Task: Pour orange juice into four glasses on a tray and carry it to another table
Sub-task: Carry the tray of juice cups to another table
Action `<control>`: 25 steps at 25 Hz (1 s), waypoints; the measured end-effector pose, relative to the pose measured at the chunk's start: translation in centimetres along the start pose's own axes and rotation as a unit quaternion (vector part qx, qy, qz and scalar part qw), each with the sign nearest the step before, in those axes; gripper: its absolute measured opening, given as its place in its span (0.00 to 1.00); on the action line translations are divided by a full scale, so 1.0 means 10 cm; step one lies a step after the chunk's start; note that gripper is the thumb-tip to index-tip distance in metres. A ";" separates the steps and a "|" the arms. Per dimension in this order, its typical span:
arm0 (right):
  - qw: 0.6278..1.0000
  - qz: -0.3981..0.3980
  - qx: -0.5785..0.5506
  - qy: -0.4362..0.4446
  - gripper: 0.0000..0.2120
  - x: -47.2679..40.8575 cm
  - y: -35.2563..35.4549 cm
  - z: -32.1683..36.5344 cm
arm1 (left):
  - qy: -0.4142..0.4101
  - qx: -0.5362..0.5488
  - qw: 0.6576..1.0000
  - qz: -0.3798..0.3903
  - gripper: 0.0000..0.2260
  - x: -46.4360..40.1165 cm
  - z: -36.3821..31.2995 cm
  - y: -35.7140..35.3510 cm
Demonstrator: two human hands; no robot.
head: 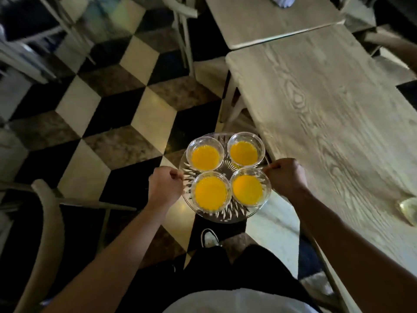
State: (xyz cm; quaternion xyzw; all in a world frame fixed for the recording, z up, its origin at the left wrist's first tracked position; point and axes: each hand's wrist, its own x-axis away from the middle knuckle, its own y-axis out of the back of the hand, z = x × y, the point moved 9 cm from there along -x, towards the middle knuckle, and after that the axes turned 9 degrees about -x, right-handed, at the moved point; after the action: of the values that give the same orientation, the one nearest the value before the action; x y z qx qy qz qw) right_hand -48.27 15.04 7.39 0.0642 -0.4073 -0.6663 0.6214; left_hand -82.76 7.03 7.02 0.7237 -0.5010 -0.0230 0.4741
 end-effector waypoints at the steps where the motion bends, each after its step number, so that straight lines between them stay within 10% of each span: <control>1: 1.000 0.006 0.008 0.011 0.06 -0.09 -0.11 0.17 | 0.003 0.001 1.000 -0.004 0.14 -0.13 0.02 0.10; 25: 0.975 0.146 0.069 0.151 0.07 -3.05 -1.76 3.77 | 0.136 0.088 0.984 -0.078 0.15 -3.62 -0.68 1.63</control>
State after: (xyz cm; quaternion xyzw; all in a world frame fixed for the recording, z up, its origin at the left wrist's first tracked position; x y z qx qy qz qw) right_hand -77.54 57.53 8.53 0.1466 -0.3589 -0.5211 0.7603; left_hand -108.78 37.79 6.30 0.7957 -0.3740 0.0825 0.4691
